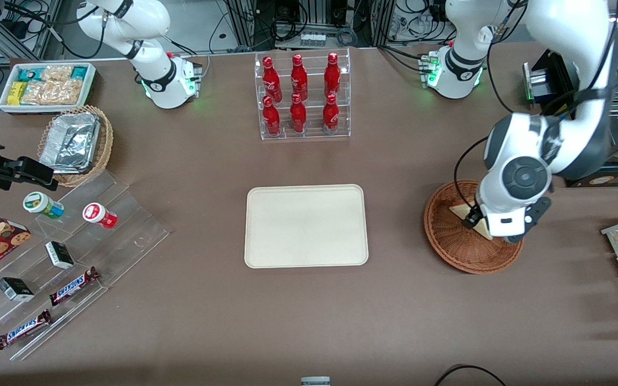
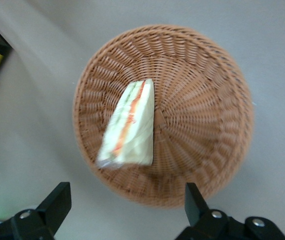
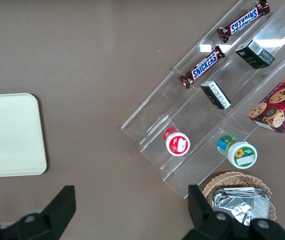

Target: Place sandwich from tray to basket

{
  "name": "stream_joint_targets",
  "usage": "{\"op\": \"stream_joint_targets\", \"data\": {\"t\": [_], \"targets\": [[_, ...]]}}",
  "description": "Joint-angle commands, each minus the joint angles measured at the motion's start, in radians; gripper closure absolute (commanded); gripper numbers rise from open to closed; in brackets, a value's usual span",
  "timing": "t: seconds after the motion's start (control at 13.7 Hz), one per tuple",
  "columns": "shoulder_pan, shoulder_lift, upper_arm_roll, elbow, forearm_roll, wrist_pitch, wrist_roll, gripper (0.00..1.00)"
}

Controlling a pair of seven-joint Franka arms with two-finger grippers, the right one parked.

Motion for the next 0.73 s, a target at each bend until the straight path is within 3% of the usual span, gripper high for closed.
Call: {"op": "stream_joint_targets", "data": {"t": [0.0,0.29,0.66], "targets": [[0.011,-0.025,0.001,0.158,-0.047,-0.186,0.117,0.0],[0.031,-0.11,0.025,0.261,-0.046,-0.335,0.382,0.0],[0.136,-0.191,0.027,0.264,-0.089,-0.394,0.779,0.0]]}}
